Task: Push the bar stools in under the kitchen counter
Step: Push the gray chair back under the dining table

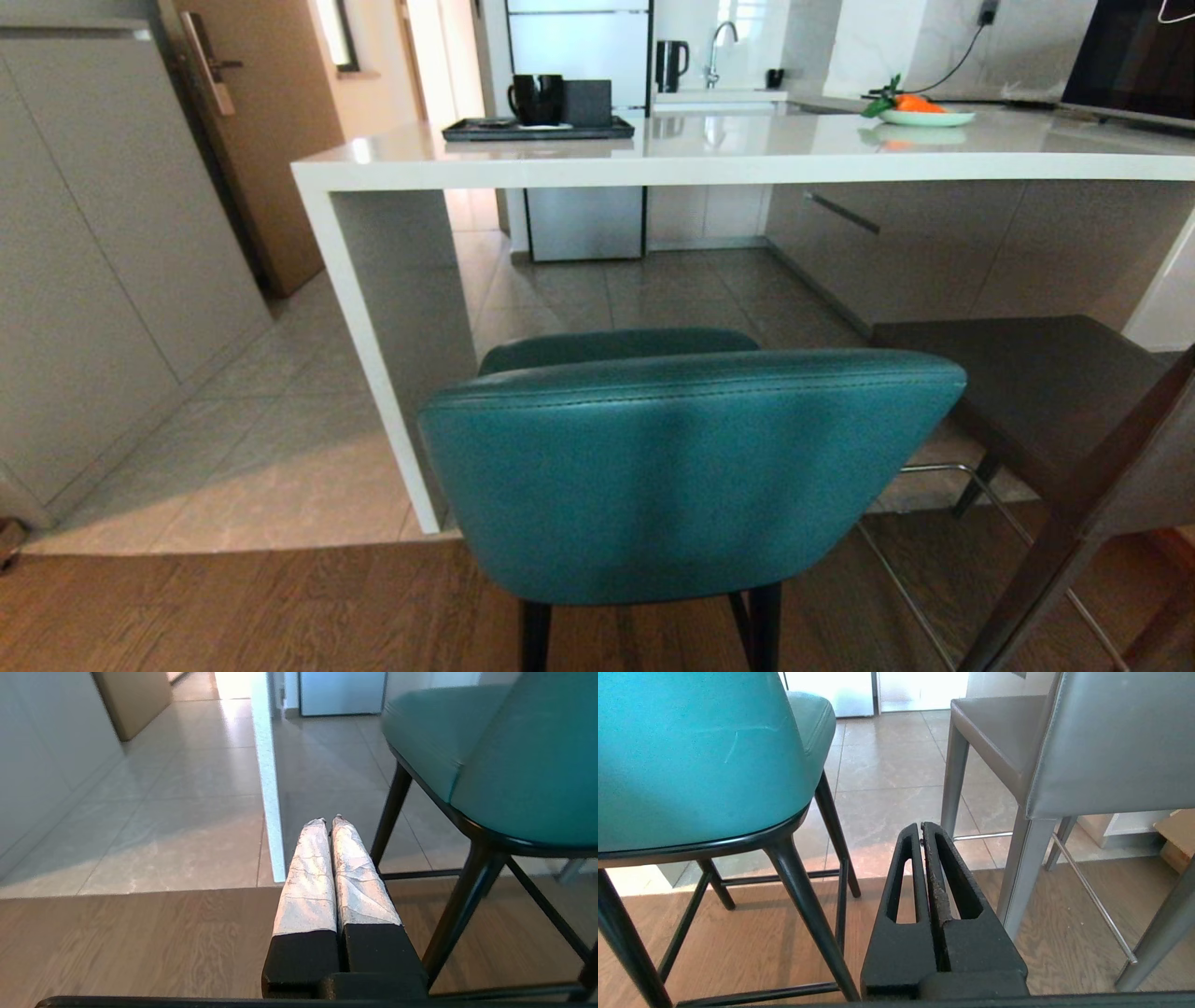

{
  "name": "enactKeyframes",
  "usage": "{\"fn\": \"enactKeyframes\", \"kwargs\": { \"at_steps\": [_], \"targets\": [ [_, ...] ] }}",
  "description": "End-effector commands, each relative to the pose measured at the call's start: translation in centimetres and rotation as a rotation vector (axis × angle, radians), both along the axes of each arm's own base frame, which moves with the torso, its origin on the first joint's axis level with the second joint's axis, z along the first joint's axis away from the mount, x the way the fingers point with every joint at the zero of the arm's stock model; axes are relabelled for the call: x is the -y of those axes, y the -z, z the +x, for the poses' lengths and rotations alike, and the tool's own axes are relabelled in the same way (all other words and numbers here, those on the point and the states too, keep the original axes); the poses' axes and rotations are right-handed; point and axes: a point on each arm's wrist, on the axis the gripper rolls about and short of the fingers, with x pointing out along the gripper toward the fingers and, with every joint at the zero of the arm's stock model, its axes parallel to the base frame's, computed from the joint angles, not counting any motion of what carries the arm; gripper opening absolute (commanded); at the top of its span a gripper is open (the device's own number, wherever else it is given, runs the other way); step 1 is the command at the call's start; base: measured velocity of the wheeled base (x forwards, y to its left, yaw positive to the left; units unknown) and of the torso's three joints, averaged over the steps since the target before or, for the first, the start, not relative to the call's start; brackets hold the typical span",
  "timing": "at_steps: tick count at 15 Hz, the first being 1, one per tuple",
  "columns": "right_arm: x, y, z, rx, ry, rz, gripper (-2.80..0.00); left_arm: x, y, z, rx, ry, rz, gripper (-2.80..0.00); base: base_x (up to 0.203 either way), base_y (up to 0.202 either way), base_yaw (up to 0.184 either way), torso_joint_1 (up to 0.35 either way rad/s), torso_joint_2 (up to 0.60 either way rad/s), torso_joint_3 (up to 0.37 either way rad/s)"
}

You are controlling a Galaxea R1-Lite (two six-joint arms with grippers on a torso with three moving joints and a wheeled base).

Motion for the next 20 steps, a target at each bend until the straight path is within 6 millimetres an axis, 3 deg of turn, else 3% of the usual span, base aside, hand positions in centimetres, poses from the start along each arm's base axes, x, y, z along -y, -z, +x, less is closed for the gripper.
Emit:
{"fn": "enactKeyframes", "kwargs": {
  "at_steps": [1,14,20],
  "targets": [
    [0.00,0.67,0.20,-0.026,-0.002,-0.001,-2.80,-0.02,0.91,0.27,-0.034,-0.011,-0.003,-2.80,0.000,0.000,0.000,0.005,0.00,0.099],
    [0.00,0.67,0.20,-0.026,0.000,0.000,-2.80,-0.04,0.89,0.26,-0.034,-0.015,-0.037,-2.80,0.000,0.000,0.000,0.001,0.00,0.010],
    [0.00,0.67,0.20,-0.026,-0.001,0.000,-2.80,-0.04,0.89,0.26,-0.034,-0.015,-0.037,-2.80,0.002,-0.157,0.002,0.004,0.00,0.002]
  ]
}}
